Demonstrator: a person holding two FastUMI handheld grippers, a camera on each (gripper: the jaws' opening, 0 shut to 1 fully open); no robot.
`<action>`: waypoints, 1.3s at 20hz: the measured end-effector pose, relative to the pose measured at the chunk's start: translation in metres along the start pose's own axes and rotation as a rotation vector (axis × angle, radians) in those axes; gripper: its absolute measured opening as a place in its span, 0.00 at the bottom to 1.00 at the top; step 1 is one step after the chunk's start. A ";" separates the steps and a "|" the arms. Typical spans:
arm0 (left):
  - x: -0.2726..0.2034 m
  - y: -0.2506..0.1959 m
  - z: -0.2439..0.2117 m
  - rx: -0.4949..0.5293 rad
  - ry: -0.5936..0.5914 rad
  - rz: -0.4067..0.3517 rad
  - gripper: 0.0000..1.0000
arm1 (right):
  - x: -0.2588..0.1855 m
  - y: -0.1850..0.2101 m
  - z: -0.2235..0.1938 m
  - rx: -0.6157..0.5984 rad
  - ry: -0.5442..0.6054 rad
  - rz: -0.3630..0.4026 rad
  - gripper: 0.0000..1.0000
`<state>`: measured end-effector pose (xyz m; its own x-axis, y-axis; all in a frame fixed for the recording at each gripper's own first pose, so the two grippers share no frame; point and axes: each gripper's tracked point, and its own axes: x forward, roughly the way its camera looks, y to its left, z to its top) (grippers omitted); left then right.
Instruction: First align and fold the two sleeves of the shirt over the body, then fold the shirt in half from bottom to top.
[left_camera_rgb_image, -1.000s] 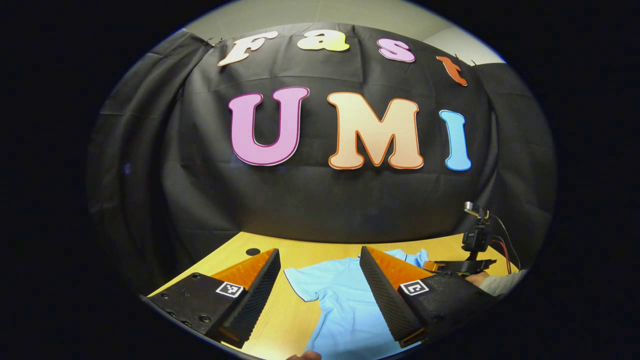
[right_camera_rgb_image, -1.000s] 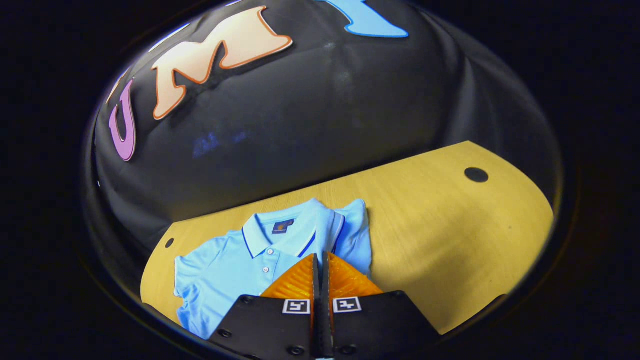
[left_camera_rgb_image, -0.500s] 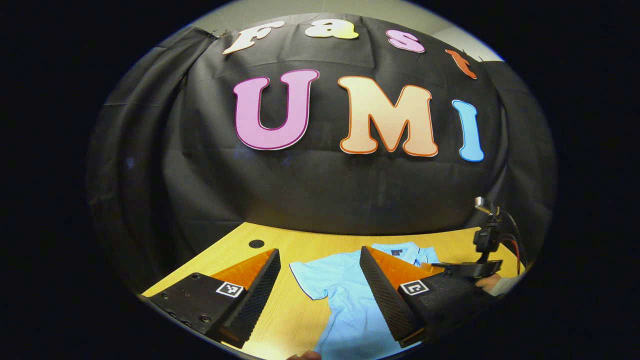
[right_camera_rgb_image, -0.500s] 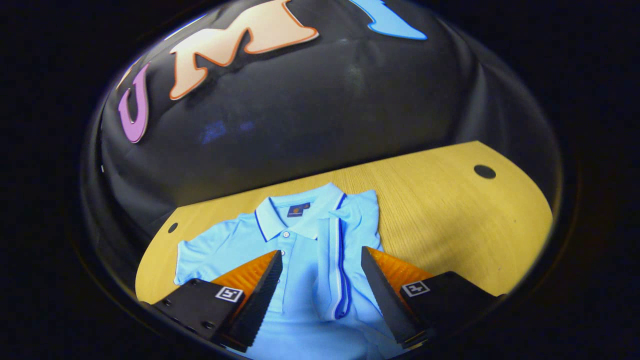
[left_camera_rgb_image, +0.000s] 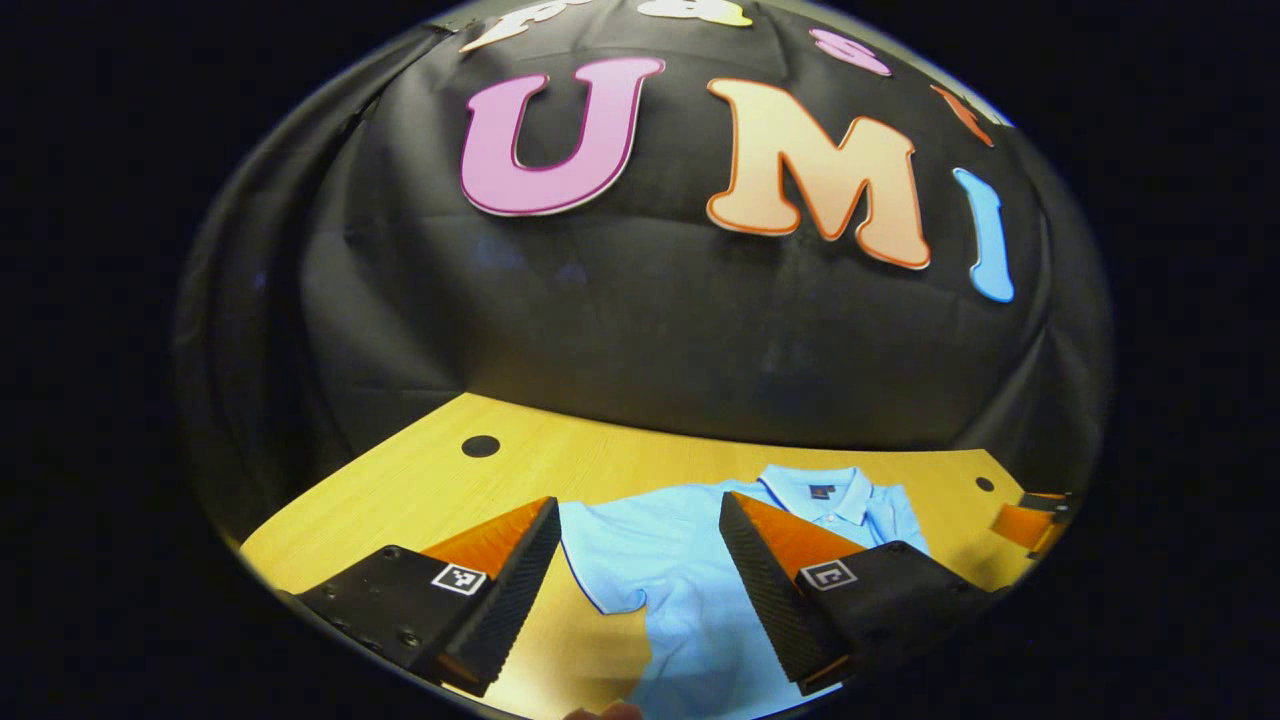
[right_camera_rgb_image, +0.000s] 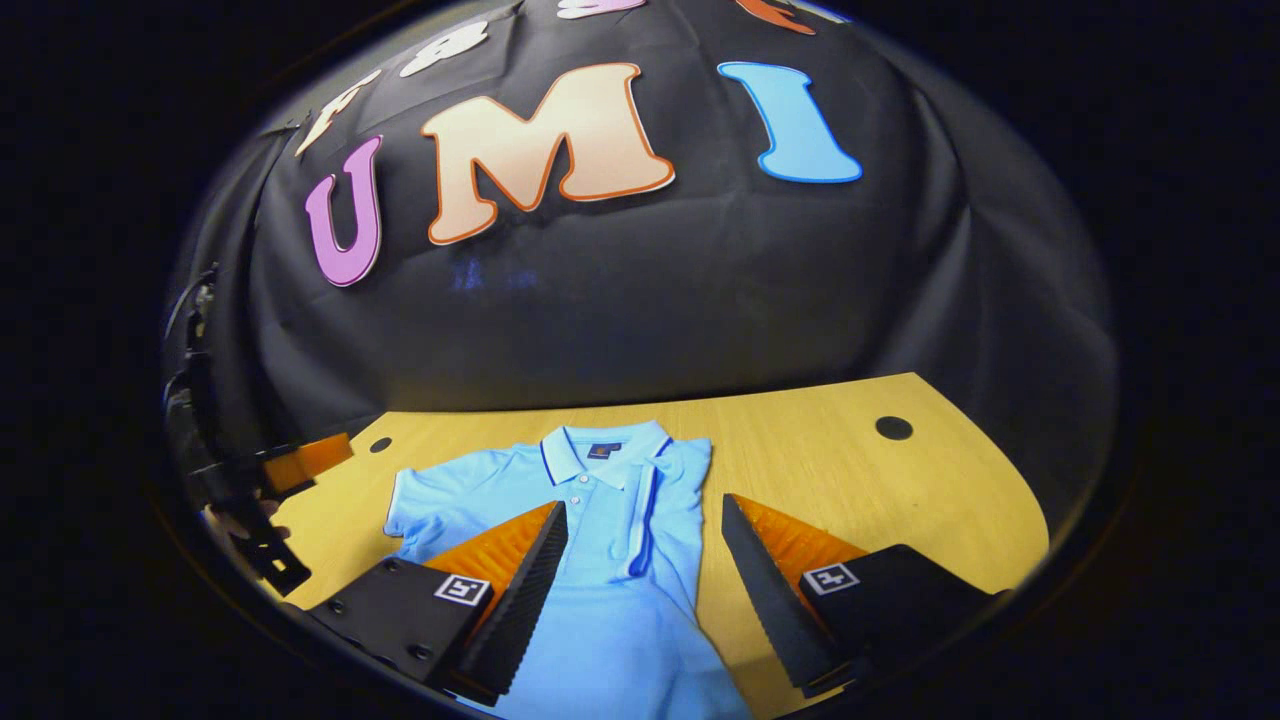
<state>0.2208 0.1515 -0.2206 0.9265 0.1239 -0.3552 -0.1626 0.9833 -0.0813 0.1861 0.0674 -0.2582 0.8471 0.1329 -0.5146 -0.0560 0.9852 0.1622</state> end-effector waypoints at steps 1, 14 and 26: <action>0.012 0.004 -0.007 0.008 0.013 0.014 0.97 | -0.009 -0.007 -0.004 -0.003 0.006 -0.013 0.93; 0.084 0.040 -0.101 0.006 0.271 0.115 0.97 | -0.065 -0.057 -0.030 0.027 0.056 -0.110 0.97; 0.086 0.011 -0.108 -0.011 0.286 0.040 0.25 | -0.073 -0.070 -0.055 0.041 0.092 -0.141 0.97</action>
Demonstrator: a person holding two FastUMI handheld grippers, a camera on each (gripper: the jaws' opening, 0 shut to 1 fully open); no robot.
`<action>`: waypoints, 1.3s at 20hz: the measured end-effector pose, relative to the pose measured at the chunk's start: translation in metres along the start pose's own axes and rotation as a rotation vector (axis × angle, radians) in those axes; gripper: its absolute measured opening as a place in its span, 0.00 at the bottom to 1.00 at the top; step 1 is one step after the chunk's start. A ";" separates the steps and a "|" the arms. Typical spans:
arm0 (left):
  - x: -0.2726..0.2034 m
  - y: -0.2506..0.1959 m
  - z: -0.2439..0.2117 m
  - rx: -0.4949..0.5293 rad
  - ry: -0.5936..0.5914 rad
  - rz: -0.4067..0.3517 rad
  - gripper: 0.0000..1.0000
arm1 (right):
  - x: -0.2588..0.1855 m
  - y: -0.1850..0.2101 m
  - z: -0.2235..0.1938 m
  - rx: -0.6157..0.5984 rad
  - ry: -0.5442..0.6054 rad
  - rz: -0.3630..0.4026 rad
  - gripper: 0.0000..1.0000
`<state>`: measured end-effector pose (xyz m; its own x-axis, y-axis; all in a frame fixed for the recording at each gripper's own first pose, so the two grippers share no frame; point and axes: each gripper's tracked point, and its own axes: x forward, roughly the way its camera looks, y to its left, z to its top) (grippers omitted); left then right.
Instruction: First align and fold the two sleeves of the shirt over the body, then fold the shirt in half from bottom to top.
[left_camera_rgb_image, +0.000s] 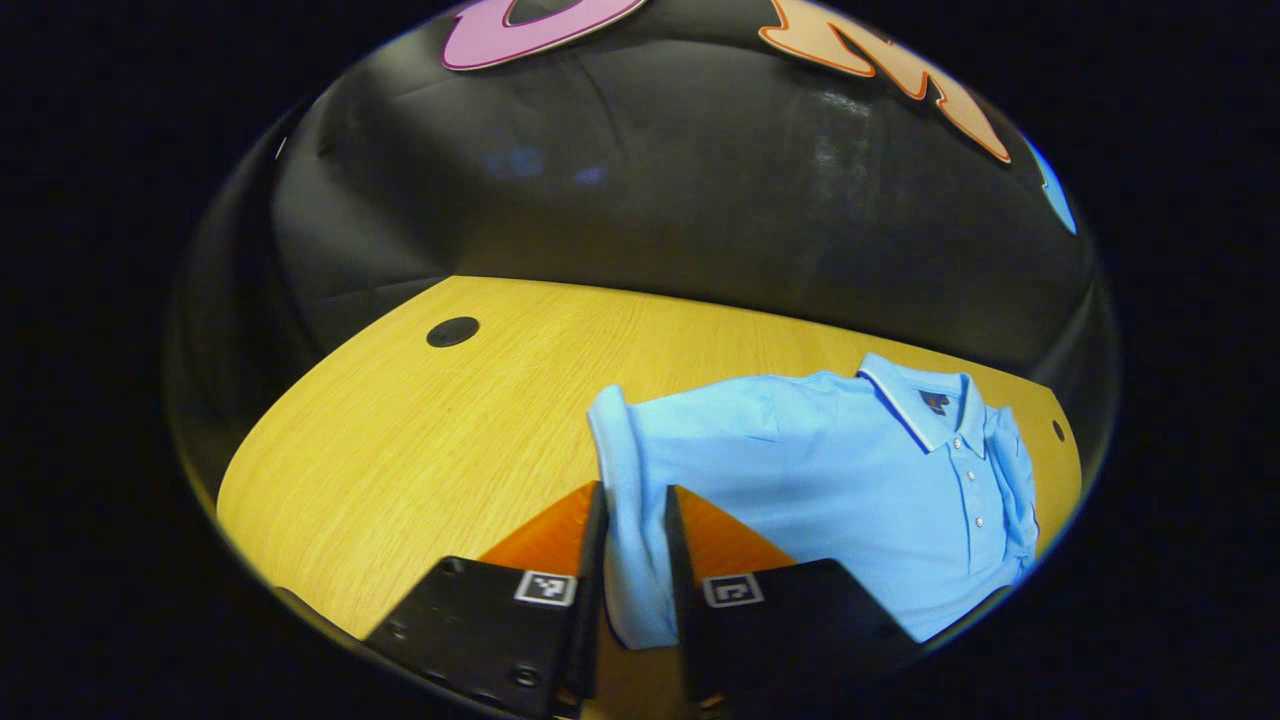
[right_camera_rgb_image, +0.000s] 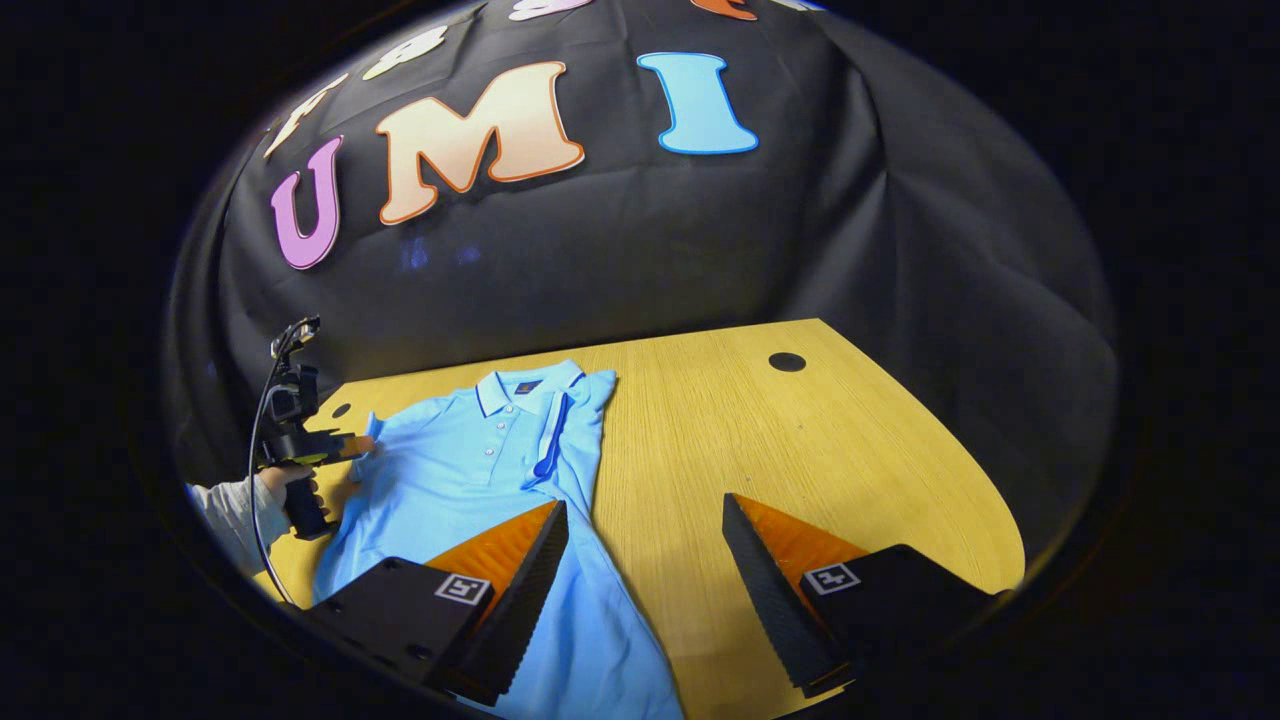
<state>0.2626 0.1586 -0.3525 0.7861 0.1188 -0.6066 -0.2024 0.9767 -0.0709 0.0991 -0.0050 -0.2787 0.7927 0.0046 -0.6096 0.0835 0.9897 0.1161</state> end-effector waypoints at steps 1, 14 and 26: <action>0.001 -0.002 0.001 0.007 0.001 0.006 0.05 | 0.000 0.001 -0.003 -0.002 0.001 0.001 0.97; -0.032 -0.137 0.046 0.174 -0.070 -0.245 0.00 | -0.011 0.006 -0.007 -0.001 -0.020 0.003 0.98; -0.069 -0.195 0.023 0.163 -0.102 -0.386 0.53 | -0.022 0.019 0.009 0.027 -0.104 0.037 0.98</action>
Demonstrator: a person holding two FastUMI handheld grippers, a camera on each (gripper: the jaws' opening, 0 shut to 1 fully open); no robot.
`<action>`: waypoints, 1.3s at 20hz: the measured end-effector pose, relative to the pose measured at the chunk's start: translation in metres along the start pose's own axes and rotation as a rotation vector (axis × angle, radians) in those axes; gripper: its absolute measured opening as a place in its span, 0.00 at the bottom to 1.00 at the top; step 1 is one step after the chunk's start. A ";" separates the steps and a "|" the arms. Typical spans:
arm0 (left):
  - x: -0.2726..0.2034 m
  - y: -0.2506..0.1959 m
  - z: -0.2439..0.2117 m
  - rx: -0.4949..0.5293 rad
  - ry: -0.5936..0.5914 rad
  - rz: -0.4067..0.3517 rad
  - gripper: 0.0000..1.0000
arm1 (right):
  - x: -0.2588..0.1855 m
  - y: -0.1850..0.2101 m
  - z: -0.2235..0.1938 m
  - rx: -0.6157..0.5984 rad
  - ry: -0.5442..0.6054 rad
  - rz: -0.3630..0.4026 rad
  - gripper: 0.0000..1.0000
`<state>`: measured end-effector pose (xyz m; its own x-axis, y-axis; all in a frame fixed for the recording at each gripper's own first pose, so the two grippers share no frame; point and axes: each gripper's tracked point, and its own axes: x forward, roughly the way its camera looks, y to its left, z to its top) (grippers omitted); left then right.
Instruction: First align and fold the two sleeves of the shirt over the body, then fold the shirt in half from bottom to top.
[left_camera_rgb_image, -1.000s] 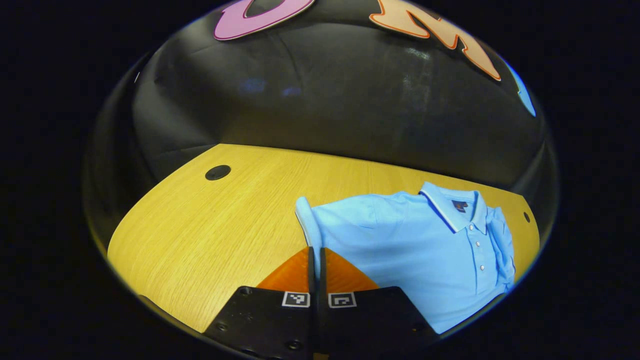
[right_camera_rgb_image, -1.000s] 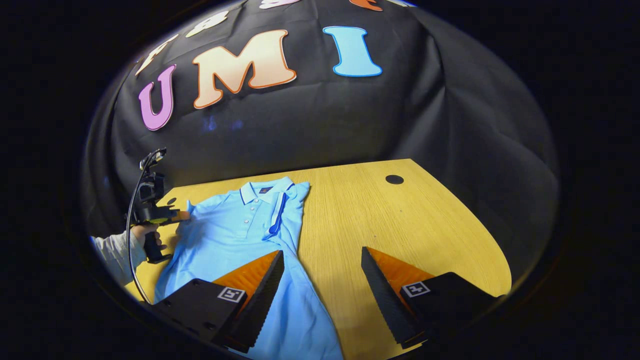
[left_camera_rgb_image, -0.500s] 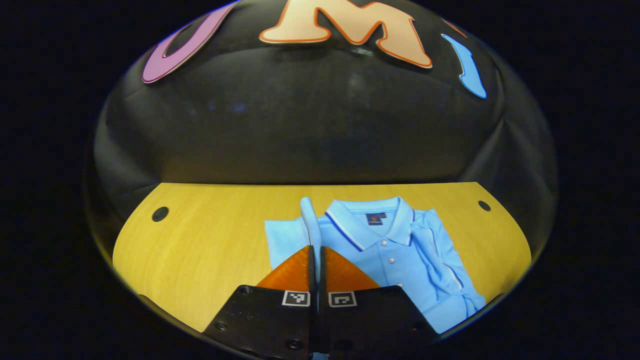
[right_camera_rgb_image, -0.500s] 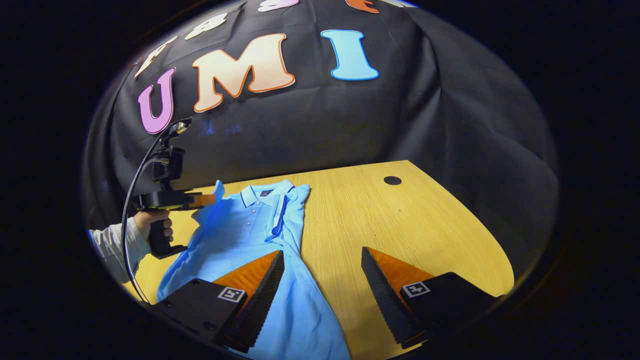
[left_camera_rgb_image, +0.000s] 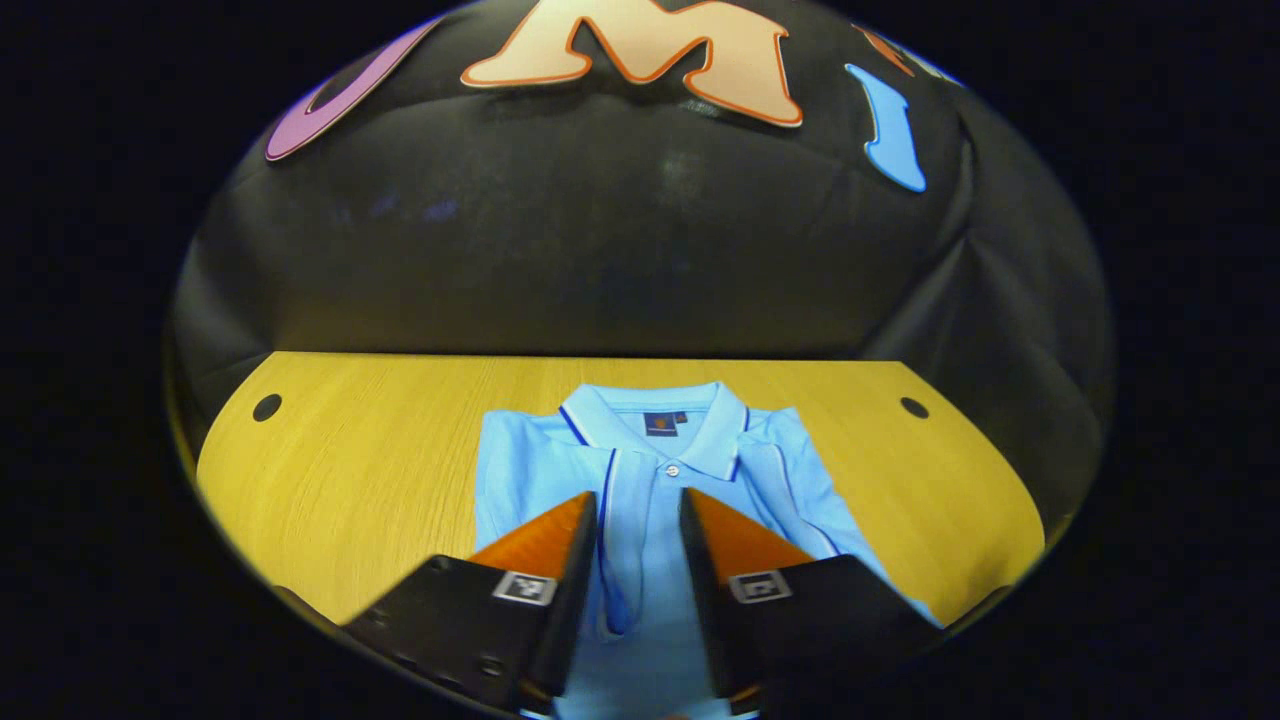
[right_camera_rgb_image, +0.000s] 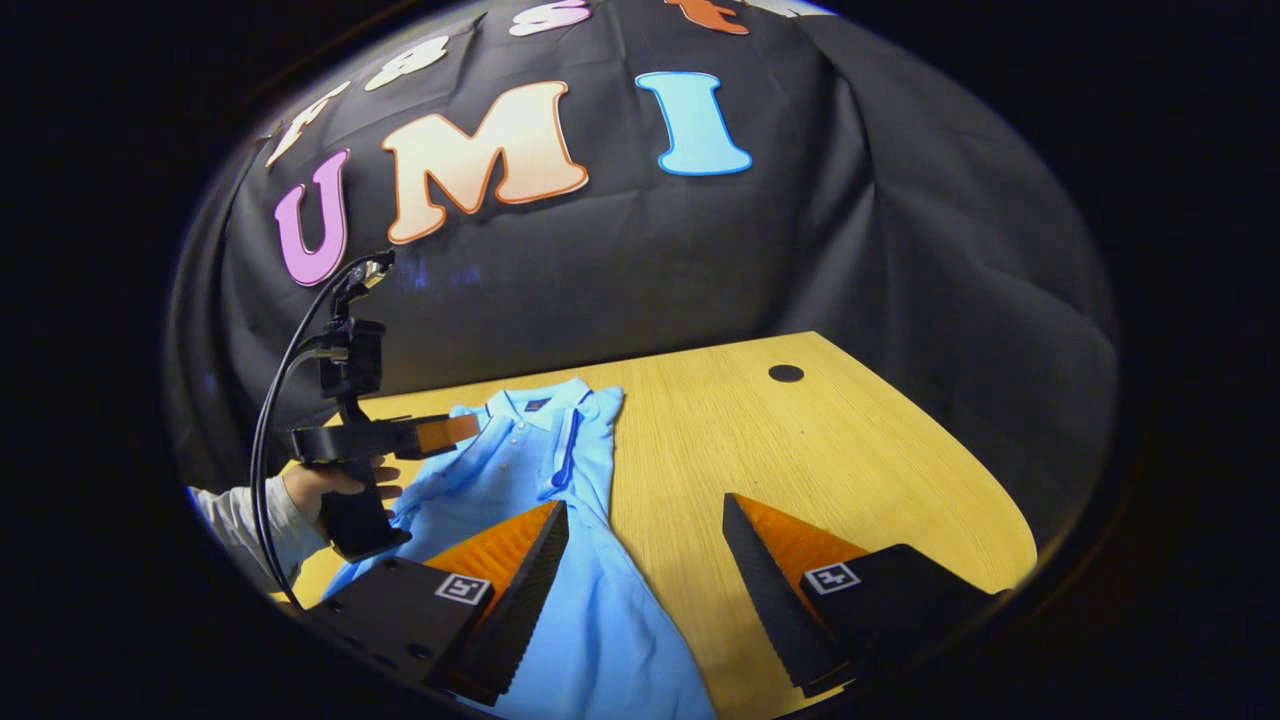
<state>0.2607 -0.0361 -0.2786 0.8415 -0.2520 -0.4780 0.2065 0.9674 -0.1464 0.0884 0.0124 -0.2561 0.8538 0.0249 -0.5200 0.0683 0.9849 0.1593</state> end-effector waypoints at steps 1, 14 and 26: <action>-0.016 0.001 0.005 0.001 -0.022 0.014 0.75 | -0.006 0.004 0.003 -0.003 -0.019 0.020 0.97; -0.231 0.028 -0.049 0.059 -0.076 0.097 0.96 | -0.103 0.008 -0.029 -0.082 -0.041 0.106 0.97; -0.307 0.052 -0.189 0.080 0.079 0.115 0.96 | -0.136 -0.027 -0.153 -0.154 0.124 0.041 0.98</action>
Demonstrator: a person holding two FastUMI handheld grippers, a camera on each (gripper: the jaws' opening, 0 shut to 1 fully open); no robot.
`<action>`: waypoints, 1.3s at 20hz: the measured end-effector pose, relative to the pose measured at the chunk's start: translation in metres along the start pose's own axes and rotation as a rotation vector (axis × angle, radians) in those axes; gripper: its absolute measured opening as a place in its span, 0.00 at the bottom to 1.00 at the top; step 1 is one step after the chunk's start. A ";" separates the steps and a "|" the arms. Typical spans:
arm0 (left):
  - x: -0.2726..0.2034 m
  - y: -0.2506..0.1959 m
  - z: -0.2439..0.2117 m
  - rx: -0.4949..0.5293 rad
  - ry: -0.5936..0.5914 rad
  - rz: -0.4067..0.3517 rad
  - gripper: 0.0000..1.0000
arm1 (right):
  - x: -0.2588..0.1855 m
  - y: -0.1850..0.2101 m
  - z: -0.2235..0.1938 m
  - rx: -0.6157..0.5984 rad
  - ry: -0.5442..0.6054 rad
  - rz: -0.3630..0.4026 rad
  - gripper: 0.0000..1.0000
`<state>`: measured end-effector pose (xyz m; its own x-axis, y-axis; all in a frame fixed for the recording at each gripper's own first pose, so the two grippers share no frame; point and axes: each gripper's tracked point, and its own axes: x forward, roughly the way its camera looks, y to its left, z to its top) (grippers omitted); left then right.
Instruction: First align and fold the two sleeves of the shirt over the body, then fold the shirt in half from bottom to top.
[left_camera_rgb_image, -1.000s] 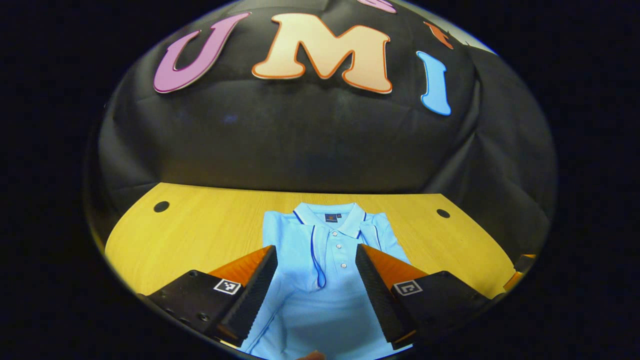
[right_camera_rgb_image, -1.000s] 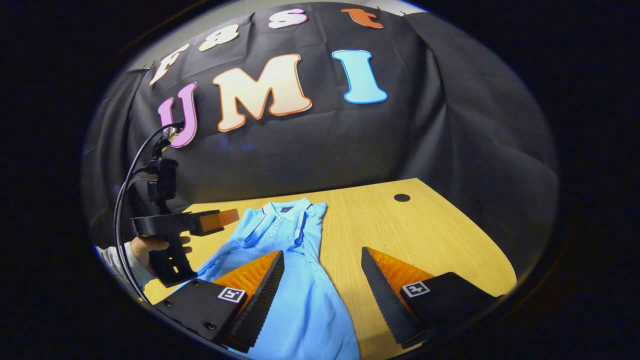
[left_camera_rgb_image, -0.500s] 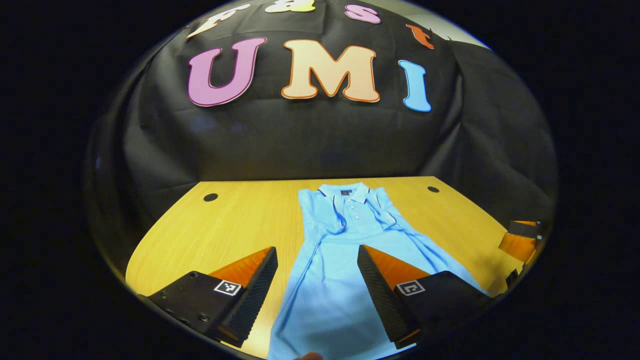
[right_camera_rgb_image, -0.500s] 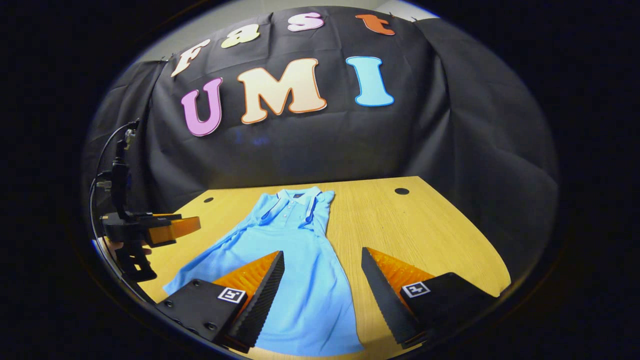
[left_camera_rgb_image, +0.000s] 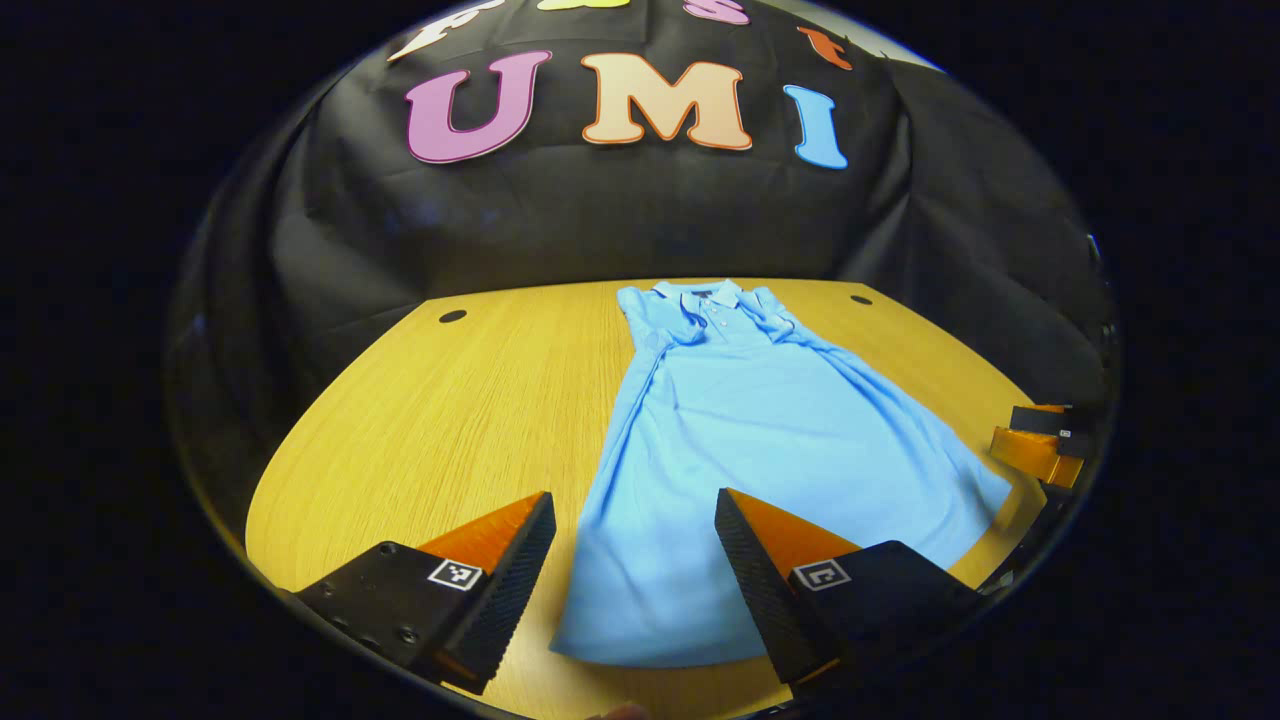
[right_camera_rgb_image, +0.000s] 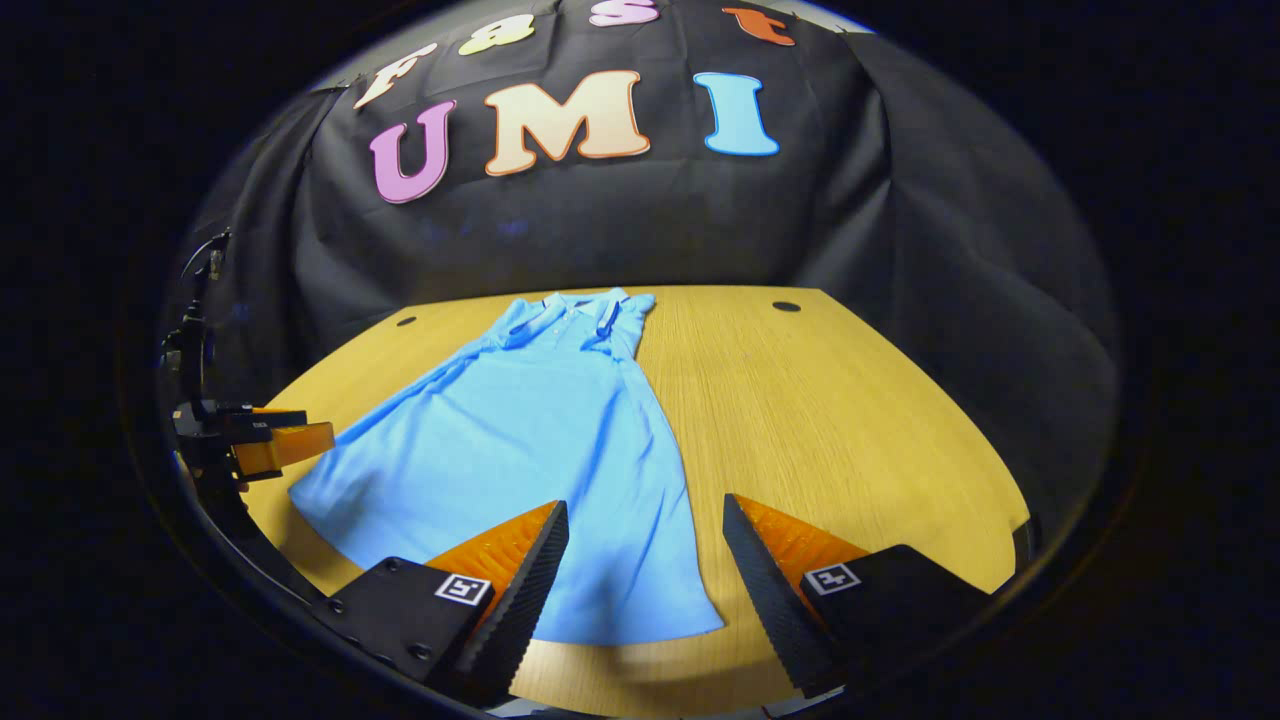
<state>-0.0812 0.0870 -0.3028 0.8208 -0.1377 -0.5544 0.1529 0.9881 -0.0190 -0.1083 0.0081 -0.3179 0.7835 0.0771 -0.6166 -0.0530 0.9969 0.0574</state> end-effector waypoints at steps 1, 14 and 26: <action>-0.003 -0.001 -0.010 0.001 0.016 0.001 0.96 | 0.001 0.001 -0.008 -0.003 0.010 -0.004 0.92; -0.001 -0.019 -0.050 0.004 0.037 -0.036 0.91 | 0.009 0.031 -0.051 -0.051 0.158 0.052 0.75; 0.004 -0.041 -0.047 -0.038 0.130 -0.095 0.00 | 0.006 0.060 -0.051 0.013 0.148 0.122 0.03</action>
<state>-0.1103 0.0493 -0.3434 0.7253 -0.2227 -0.6514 0.2033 0.9733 -0.1064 -0.1387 0.0689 -0.3579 0.6724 0.1997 -0.7128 -0.1332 0.9799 0.1488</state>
